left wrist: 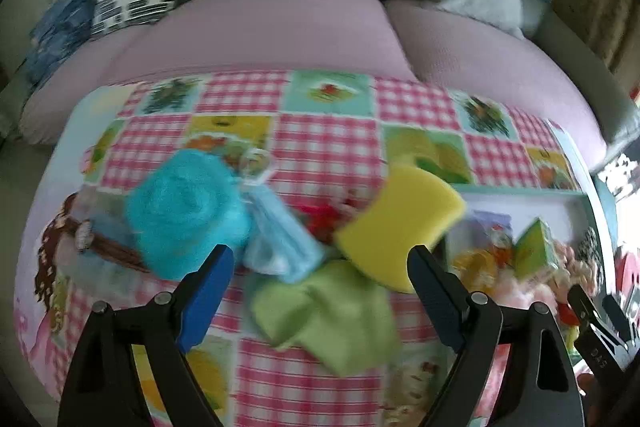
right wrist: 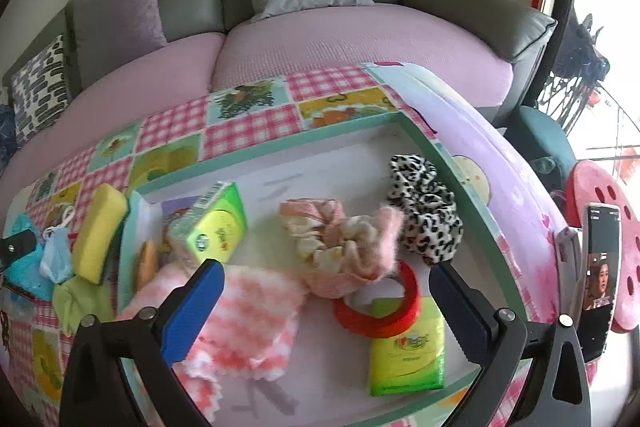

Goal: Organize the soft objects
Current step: 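Open the right tool to drop the scrunchie while the left tool releases the orange container in the tray, then move both tools back toward the remaining pile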

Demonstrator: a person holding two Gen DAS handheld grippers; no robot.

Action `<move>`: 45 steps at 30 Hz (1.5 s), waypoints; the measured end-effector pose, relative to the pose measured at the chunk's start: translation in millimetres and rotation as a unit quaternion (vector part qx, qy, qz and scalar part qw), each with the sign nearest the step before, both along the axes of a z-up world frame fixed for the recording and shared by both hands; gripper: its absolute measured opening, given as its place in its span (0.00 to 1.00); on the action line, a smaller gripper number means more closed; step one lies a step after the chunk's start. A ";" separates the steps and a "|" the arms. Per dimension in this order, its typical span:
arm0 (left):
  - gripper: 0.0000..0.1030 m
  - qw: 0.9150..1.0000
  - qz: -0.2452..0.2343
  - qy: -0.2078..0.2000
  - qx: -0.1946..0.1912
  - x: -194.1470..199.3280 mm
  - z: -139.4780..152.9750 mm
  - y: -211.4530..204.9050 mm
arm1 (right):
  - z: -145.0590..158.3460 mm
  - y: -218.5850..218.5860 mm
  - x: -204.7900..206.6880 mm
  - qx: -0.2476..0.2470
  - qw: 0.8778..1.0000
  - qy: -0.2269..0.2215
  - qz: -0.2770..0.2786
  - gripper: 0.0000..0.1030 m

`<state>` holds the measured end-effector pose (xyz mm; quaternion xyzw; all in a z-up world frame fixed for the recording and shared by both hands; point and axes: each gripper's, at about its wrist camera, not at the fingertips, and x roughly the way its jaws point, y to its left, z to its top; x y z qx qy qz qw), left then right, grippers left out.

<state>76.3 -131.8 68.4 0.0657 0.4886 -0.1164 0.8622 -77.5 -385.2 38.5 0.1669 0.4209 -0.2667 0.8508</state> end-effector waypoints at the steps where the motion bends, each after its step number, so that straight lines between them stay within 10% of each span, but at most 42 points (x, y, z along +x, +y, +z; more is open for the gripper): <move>1: 0.86 1.000 0.011 -0.003 -0.001 1.3 2.4 8.4 | 1.0 1.9 1.2 0.001 1.000 -0.002 0.003 1.00; 22: 0.87 0.989 0.139 -0.033 -0.033 6.8 7.5 134.7 | 20.0 117.3 60.9 0.045 0.983 -0.057 0.167 1.00; 45: 0.84 0.992 0.060 0.061 -0.089 19.3 -29.0 69.5 | -3.1 134.4 91.2 0.071 0.980 -0.049 0.179 0.95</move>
